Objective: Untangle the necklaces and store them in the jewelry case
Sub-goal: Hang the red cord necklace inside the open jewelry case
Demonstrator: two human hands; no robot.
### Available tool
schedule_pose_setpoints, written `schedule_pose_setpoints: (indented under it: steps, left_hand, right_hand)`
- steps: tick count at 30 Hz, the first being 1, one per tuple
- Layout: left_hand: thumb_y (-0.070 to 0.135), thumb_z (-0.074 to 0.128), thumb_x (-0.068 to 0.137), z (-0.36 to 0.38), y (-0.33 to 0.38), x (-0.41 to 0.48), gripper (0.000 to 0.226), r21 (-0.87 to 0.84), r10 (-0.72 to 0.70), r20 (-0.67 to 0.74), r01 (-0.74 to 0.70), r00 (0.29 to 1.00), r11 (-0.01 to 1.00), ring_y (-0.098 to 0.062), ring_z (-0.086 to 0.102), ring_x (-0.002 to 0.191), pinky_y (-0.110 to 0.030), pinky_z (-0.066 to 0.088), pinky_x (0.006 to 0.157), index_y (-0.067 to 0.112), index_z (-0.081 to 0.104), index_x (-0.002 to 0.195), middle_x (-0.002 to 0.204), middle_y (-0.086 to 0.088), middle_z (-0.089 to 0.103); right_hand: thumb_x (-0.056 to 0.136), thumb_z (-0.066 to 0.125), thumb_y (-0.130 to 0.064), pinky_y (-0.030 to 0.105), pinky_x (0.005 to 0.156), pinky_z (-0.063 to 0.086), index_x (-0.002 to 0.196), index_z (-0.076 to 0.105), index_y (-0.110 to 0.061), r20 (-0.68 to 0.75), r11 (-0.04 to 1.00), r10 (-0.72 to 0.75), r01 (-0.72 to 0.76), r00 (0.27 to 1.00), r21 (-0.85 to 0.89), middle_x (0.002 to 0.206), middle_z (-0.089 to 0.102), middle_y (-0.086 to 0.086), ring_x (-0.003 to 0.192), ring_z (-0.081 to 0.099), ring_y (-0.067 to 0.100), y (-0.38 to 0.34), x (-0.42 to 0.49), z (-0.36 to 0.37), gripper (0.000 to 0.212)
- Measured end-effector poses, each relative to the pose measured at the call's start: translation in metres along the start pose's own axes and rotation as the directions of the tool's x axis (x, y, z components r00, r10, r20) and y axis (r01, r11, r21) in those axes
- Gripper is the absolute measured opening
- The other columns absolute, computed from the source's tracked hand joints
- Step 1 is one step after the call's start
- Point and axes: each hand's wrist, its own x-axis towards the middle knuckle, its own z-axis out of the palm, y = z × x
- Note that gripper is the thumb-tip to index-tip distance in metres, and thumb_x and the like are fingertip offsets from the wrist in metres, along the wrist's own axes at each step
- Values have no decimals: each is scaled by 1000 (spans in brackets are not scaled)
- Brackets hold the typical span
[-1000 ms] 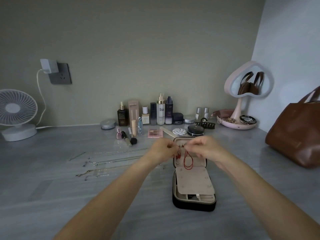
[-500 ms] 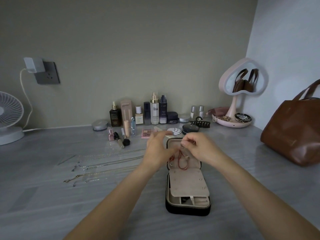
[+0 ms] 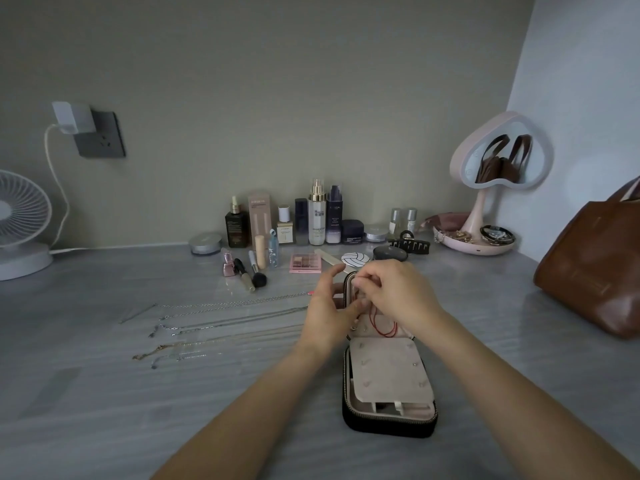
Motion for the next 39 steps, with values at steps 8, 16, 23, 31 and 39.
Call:
schedule_pose_setpoints:
  steps: [8,16,23,31,39]
  left_hand:
    - [6,59,86,5,-7,1,48,-9,47,-85,-48,995,999,-15,55,66,-30,51,61,35,43,122,88,-12,62]
    - [10,59,87,3,-11,1,42,64,137,-75,-133,988,989,-8,49,60,-22,46,58,48,43,96,73,8,52]
    - [4,58,86,4,-14,1,39,48,175,-85,-172,981,984,1,49,57,-14,44,60,38,46,104,79,10,53]
    - [0,59,85,3,-16,0,41,-18,172,-77,-174,982,985,-9,54,72,-22,49,67,35,51,107,93,-4,59]
    - [2,60,86,2,-15,1,42,-67,131,-44,-134,990,989,-17,55,68,-27,53,60,39,50,102,89,-10,58]
  right_hand:
    - [88,50,-40,31,66,46,88,67,-22,-136,962,-106,67,985,-263,86,70,-1,86,64,24,1,-4,7,24]
    - [82,61,-41,29,59,44,74,65,-16,-229,986,70,-102,971,-128,76,69,3,78,62,24,4,-10,10,27]
    - [82,60,-38,31,59,42,63,54,-18,-237,985,124,-149,964,-91,67,65,2,71,60,27,9,-20,17,29]
    - [82,61,-37,28,49,35,68,63,-21,-197,969,-76,26,978,-245,60,66,2,61,64,32,19,-40,28,22]
    - [80,60,-49,32,59,46,104,52,-23,-279,983,-16,-36,960,-181,77,68,0,74,66,28,21,-44,15,37]
